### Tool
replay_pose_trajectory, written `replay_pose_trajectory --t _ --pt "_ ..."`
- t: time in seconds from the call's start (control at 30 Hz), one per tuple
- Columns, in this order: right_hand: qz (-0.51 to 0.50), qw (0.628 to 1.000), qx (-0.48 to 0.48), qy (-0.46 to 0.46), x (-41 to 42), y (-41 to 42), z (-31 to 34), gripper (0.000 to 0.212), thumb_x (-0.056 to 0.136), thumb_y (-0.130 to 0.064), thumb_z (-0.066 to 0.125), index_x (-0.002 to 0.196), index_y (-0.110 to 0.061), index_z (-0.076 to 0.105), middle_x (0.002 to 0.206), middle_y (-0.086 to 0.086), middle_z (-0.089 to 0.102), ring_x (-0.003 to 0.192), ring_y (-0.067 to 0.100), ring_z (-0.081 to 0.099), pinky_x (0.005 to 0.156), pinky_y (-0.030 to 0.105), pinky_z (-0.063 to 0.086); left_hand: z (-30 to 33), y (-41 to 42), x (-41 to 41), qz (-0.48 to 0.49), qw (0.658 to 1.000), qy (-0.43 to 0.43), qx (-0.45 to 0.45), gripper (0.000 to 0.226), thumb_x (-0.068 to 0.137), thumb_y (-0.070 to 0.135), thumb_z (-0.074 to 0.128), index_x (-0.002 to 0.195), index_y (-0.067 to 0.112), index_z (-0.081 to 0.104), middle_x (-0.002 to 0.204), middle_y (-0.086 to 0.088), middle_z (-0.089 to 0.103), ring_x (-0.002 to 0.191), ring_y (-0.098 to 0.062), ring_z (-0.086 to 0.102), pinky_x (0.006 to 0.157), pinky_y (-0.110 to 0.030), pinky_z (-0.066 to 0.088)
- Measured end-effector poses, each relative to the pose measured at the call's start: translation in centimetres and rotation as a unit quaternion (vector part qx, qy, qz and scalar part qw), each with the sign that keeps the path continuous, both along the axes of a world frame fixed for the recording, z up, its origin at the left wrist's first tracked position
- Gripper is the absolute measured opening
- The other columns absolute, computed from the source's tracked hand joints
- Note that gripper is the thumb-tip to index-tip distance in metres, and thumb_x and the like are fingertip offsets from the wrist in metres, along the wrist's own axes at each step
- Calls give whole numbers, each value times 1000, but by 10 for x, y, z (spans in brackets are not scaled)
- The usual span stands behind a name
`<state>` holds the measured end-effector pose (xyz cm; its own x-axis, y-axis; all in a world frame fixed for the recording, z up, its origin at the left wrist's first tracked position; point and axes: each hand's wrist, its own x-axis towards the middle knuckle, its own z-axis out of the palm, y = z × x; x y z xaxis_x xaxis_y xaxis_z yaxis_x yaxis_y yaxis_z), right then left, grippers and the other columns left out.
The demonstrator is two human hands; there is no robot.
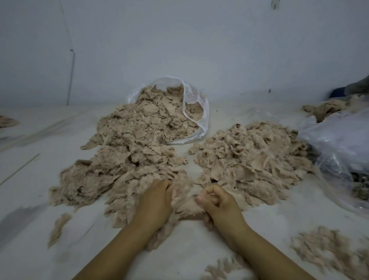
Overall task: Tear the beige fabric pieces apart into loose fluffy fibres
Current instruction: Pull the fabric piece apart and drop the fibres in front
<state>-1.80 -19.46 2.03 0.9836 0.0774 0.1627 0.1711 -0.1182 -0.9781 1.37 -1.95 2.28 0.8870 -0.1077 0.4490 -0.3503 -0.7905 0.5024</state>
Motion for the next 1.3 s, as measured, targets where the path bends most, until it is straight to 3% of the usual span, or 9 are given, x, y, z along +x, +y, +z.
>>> replay_pose_trajectory --t 0.1,0.23,0.5,0.63,0.83,0.93,1.1,1.2,1.3 --pt "-17 999 -14 -29 0 3 -1 11 91 -12 61 82 -8 56 58 -5 54 48 7 47 49 23 39 10 -5 -3 -134 985 34 -101 27 88 45 52 111 32 59 98 21 59 92 7 55 75 -6 39" --pt "-87 990 105 -43 3 0 1 18 92 -5 57 76 -8 51 53 2 51 41 7 46 42 21 37 -4 -10 -1 -182 978 88 -40 31 90 31 59 63 22 48 57 11 45 56 -2 42 58 -27 35" --pt "-18 1000 13 15 5 -8 -3 27 77 -24 78 96 -21 60 92 1 63 83 17 59 76 34 50 -1 -4 1 -226 958 121 -127 35 92 21 60 60 20 45 54 14 39 54 -2 37 52 -19 29" --pt "-47 998 -18 -32 7 -4 1 15 80 -18 75 71 -11 65 65 -6 61 60 6 53 62 25 43 1 -4 1 -207 961 126 -135 33 90 40 49 62 23 45 55 16 43 56 0 40 54 -20 32" --pt "-95 983 152 44 10 -18 2 25 88 -15 66 65 -23 59 57 6 54 45 15 44 45 26 36 -1 5 3 -139 973 94 -157 50 87 44 47 74 -2 58 69 -10 57 66 -21 53 64 -28 41" --pt "-44 983 168 55 8 -11 2 25 87 -12 66 66 -23 60 53 8 55 44 15 45 46 27 40 7 -4 -1 -167 964 136 -153 28 76 57 64 92 34 66 89 17 69 83 3 62 72 -7 44" --pt "-116 989 88 12 9 -13 3 19 85 -19 70 68 -24 63 62 -3 58 60 17 51 58 30 42 17 -15 2 -185 972 92 -113 34 85 13 66 72 45 66 73 23 67 69 6 59 67 -14 45" --pt "-227 966 -116 -46 11 -24 5 20 85 -23 69 101 -29 58 107 -7 57 102 15 53 87 33 47 23 4 3 -172 969 84 -154 26 88 13 63 82 37 67 83 19 69 79 6 61 69 -6 43" --pt "-179 955 -200 -129 6 -17 4 10 87 -20 66 88 -30 61 100 -8 60 95 6 52 81 26 43 23 26 5 -187 970 128 -87 21 87 17 66 94 36 65 99 20 65 93 9 59 77 -4 41"
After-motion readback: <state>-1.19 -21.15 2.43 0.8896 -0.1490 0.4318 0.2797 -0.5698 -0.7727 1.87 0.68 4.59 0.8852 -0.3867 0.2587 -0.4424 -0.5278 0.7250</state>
